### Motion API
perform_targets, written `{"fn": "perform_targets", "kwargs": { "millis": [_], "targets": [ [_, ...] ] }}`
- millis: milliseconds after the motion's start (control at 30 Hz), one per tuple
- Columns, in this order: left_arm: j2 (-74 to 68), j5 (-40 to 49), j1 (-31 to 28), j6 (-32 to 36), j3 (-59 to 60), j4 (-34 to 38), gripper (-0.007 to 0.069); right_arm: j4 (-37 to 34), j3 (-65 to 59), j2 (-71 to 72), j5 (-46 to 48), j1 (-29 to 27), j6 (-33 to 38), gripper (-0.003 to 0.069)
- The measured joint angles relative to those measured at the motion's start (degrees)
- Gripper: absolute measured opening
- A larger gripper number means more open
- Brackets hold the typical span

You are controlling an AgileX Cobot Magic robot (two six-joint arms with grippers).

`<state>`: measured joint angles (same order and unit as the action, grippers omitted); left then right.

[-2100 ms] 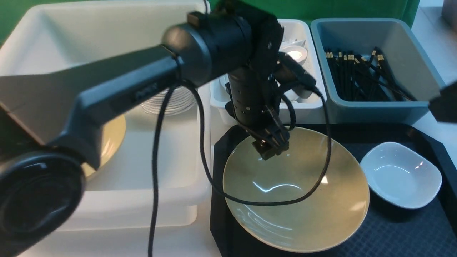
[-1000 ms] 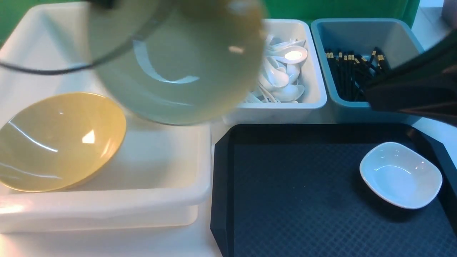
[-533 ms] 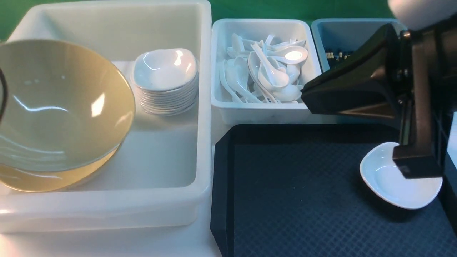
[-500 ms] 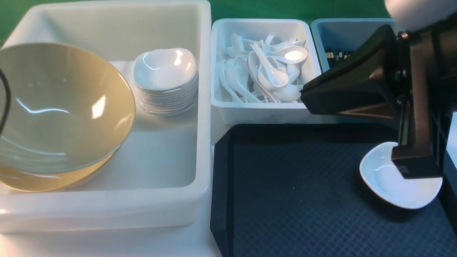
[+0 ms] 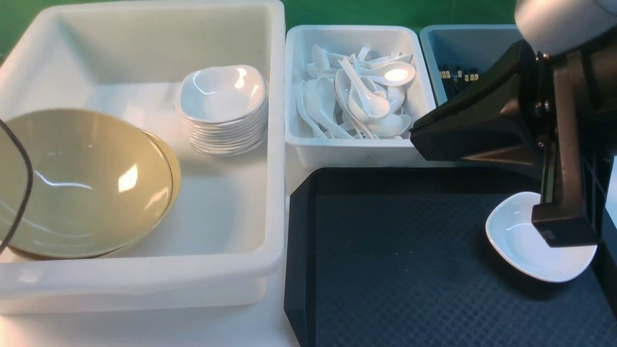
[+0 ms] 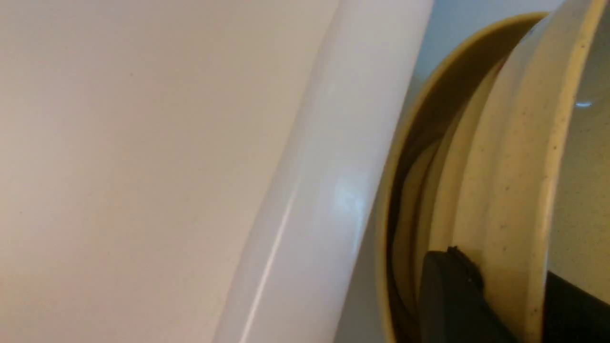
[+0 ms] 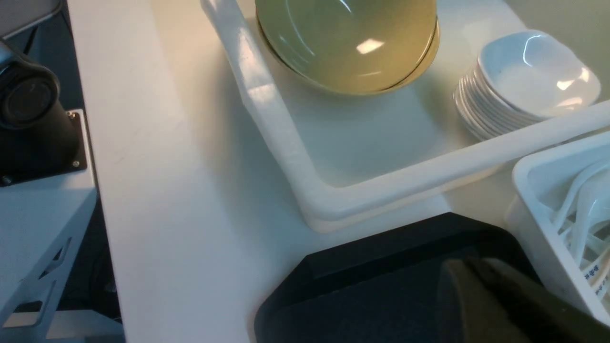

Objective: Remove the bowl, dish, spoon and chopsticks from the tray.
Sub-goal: Use the left arm to put the noodle bowl into the large storage box on the left, then use the left arm to grab the plate

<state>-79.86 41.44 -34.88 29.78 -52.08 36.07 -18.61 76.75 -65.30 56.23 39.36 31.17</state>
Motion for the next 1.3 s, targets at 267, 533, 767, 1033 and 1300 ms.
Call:
{"fn": "perform_targets", "kwargs": {
  "millis": [267,533,767,1033,1300],
  "targets": [
    [0.1,2.8,0.0,-0.5,-0.2,-3.6,0.0344,0.4,0.0,0.0,1.8,0.0,0.0,0.0041],
    [4.0,9.8,0.0,-4.2,-8.2,-8.2,0.0514,2.6,0.0,-0.1,4.5,0.0,-0.4,0.0043],
    [11.8,17.2,11.9,-10.3,-19.7,-10.2,0.0321,13.6,0.0,-0.3,6.0,0.0,-9.8,0.0045],
    [10.5,10.7,48.5,-6.6,-20.3,-13.1,0.0008,26.6,-0.4,-0.3,11.3,0.0,-21.0,0.0045],
    [-6.7,5.2,73.5,-9.3,-26.6,-21.8,-0.0011,34.6,-8.5,4.9,15.2,0.0,-30.5,0.0045]
  ]
}}
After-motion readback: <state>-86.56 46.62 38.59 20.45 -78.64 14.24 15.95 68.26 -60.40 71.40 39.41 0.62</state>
